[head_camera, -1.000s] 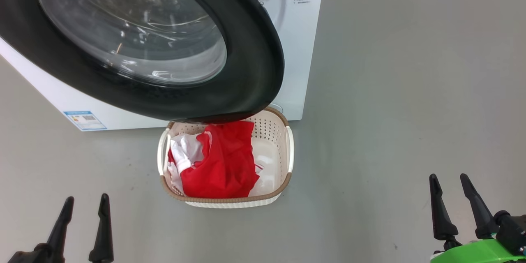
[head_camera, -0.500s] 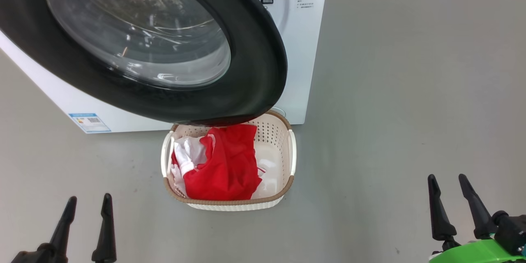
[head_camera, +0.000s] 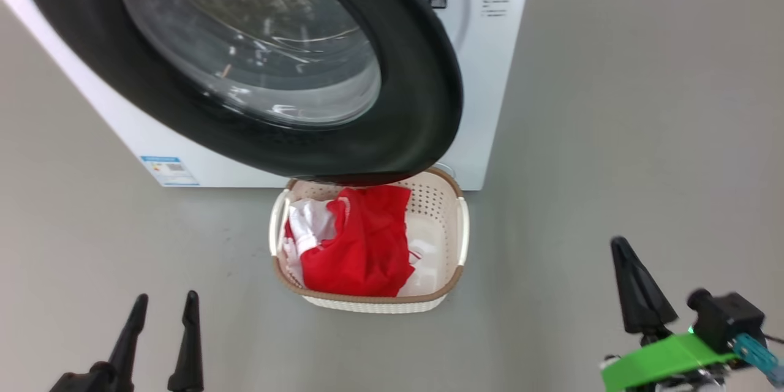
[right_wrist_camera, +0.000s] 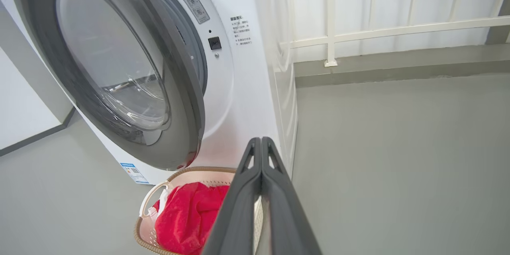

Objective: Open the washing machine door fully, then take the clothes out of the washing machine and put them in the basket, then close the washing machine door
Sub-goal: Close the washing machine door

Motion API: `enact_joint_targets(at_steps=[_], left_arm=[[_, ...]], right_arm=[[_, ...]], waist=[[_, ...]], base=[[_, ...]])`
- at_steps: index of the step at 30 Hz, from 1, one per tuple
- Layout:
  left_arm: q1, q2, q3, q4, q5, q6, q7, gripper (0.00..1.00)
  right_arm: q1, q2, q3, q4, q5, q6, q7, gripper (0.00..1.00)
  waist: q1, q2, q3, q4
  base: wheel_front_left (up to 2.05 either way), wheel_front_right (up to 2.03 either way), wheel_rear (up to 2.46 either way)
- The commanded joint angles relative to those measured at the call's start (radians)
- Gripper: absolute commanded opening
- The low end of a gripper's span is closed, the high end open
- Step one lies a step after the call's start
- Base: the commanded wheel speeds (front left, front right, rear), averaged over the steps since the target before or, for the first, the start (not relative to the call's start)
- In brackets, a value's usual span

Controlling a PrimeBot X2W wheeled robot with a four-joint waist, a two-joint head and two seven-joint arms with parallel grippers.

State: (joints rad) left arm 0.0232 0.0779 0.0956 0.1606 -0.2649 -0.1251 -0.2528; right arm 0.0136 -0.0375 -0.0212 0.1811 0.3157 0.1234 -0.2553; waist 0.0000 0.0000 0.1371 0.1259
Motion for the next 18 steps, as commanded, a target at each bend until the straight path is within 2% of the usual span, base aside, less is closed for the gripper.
enact_joint_targets(at_steps=[1,12,18], left_arm=[[-0.003,0.007,0.023,-0.018,0.004,-0.006,-0.009,1.0],[-0.005,-0.018,-0.017,-0.018,-0.01,-0.006,-0.009,1.0],[-0.023,-0.024,-0.026,-0.016,-0.021,-0.006,-0.009,1.0]], right_arm=[[-0.057,-0.013,0.048,-0.016,-0.001,0.007,-0.006,0.0],[-0.207,-0.023,0.169,0.036,-0.001,0.007,-0.006,0.0],[-0.29,-0.046,0.203,0.058,0.002,0.007,-0.006,0.0]], waist=[[0.0,0.0,-0.007,0.039],[0.0,0.0,0.003,0.168],[0.0,0.0,0.036,0.207]], base=[[0.0,0.0,0.0],[0.0,0.0,0.0],[0.0,0.0,0.0]])
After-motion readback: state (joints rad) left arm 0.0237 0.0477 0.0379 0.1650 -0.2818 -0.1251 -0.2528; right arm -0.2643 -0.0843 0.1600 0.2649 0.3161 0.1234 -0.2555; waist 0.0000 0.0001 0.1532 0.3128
